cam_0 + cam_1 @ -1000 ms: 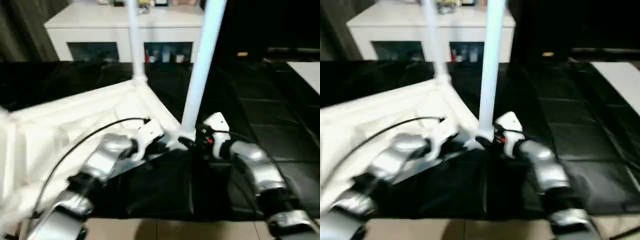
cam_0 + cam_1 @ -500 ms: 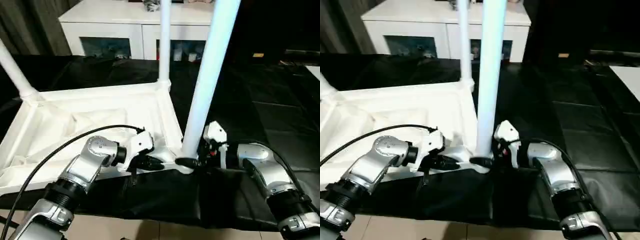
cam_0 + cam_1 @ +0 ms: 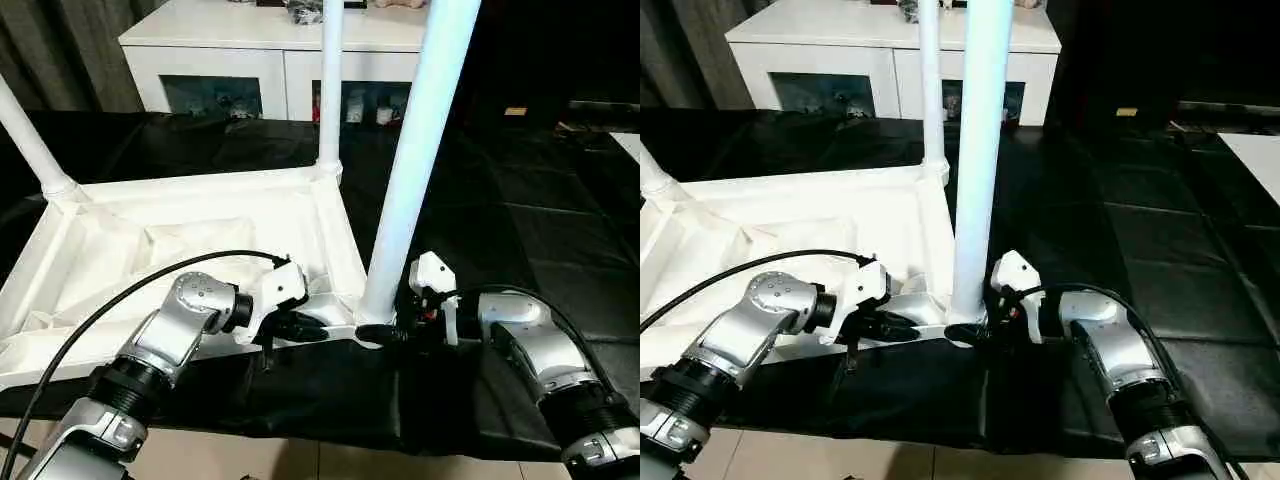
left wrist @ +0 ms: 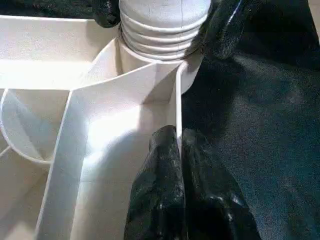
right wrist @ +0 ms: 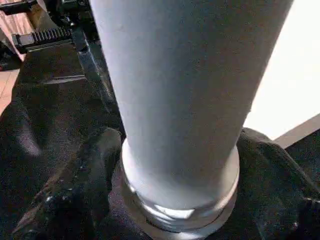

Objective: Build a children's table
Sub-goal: Rotate leg to tighten

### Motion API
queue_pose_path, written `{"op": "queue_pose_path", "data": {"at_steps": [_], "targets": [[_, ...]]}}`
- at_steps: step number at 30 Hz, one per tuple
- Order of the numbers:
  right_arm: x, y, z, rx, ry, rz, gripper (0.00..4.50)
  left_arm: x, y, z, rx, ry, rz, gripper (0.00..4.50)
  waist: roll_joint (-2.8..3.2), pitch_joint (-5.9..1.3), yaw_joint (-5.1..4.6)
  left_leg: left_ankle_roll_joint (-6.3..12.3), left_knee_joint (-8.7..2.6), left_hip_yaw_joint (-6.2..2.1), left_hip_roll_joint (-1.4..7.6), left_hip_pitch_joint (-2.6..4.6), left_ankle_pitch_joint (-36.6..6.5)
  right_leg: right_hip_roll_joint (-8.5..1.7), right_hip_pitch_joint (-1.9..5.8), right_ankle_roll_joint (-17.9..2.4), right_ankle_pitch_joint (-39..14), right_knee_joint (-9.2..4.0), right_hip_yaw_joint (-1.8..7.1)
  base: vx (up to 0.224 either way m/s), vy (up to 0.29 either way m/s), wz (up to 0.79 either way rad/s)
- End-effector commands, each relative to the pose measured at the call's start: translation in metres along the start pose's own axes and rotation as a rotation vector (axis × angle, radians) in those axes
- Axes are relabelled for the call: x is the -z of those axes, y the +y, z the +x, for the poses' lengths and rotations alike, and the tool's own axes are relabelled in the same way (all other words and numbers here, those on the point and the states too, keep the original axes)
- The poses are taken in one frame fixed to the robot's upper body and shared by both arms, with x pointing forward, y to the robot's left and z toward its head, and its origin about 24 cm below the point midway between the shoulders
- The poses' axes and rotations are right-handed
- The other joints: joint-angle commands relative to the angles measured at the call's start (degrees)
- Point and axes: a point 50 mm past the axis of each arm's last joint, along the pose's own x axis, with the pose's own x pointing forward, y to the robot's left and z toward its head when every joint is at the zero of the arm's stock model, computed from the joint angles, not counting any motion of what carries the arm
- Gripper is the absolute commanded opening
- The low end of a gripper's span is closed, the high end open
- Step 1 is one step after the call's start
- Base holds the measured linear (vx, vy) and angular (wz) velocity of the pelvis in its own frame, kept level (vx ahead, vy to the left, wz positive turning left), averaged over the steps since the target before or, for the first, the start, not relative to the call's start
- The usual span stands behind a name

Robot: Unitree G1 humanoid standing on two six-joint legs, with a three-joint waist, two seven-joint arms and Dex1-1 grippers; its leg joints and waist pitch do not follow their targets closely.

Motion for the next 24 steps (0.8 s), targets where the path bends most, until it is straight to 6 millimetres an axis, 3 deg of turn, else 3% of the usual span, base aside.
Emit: {"op": "queue_pose_path", "data": {"at_steps": [1, 7, 9, 12, 13, 18, 20, 21, 23, 24], "targets": [[-0.002, 0.0, 0.0, -0.002, -0.005, -0.005, 3.22, 0.002, -0.004, 0.001, 0.027, 0.017, -0.003, 0.0, -0.43, -3.63, -0.12, 2.6, -4.17, -0.82, 2.14, 0.92, -12.3, -2.46, 2.55, -14.6, -10.1, -2.8, 1.61, 0.0, 0.0, 0.0], [0.002, 0.002, 0.004, 0.006, 0.001, 0.012, 2.82, 0.003, -0.003, 0.001, 0.024, 0.032, -0.013, 0.0, -0.46, -3.66, -0.16, 2.66, -4.12, -0.8, 2.06, 0.88, -12.1, -2.42, 2.63, -14.8, -9.7, -2.72, 1.59, 0.0, 0.0, 0.0], [0.006, -0.008, 0.015, 0.203, -0.014, 0.067, 2.79, 0.003, 0.006, 0.007, -0.093, 0.022, -0.061, 0.0, -0.33, -3.48, -0.44, 1.94, -4.25, -0.82, 2.01, 0.84, -12.8, -2.47, 2.4, -14.6, -11.1, -2.9, 1.67, 0.0, 0.0, 0.0], [0.007, -0.01, 0.022, 0.288, -0.029, 0.111, 2.73, 0.003, 0.013, 0.011, -0.18, 0.025, -0.087, 0.0, -0.55, -3.14, -0.91, -0.17, -4.65, -1.13, 1.78, 1.13, -17.2, -2.57, 2.3, -12.4, -18.7, -3.68, 1.65, 0.0, 0.0, 0.0], [0.008, -0.011, 0.031, 0.374, -0.043, 0.16, 2.72, 0.001, 0.023, 0.016, -0.292, 0.028, -0.119, 0.0, -0.61, -3.08, -1.31, -0.94, -4.73, -1.26, 1.67, 1.34, -19.0, -2.49, 2.09, -11.0, -21.9, -4.07, 1.75, 0.0, 0.0, 0.0], [0.011, -0.016, 0.042, 0.568, -0.028, 0.236, 2.71, -0.002, 0.035, 0.025, -0.442, 0.037, -0.184, 0.0, -0.51, -2.98, -1.93, -1.85, -4.89, -1.54, 1.47, 1.41, -21.0, -2.52, 1.73, -9.2, -25.6, -4.63, 1.69, 0.0, 0.0, 0.0], [0.016, -0.022, 0.049, 0.772, -0.001, 0.313, 2.7, -0.007, 0.044, 0.033, -0.567, 0.045, -0.215, 0.0, -0.42, -2.98, -2.2, -1.77, -4.84, -1.49, 1.31, 1.36, -21.5, -2.49, 1.49, -8.5, -26.6, -4.98, 1.66, 0.0, 0.0, 0.0], [0.014, -0.022, 0.054, 0.81, -0.002, 0.315, 2.7, -0.011, 0.045, 0.036, -0.584, 0.039, -0.214, 0.0, -0.46, -2.97, -2.26, -2.02, -4.86, -1.66, 1.26, 1.62, -22.1, -2.54, 1.4, -8.1, -28.1, -5.19, 1.51, 0.0, 0.0, 0.0], [0.009, -0.021, 0.061, 0.82, -0.004, 0.284, 2.7, -0.016, 0.046, 0.04, -0.583, 0.031, -0.191, 0.0, -0.5, -3.03, -2.27, -1.73, -5.0, -1.8, 1.27, 1.33, -22.2, -2.58, 1.7, -7.5, -28.1, -5.32, 1.38, 0.0, 0.0, 0.0], [0.008, -0.021, 0.061, 0.819, -0.004, 0.282, 2.7, -0.016, 0.046, 0.041, -0.582, 0.031, -0.189, 0.0, -0.23, -3.02, -2.28, -1.57, -5.06, -1.82, 1.29, 1.24, -22.1, -2.61, 1.65, -7.4, -27.7, -5.37, 1.4, 0.0, 0.0, 0.0]]}}
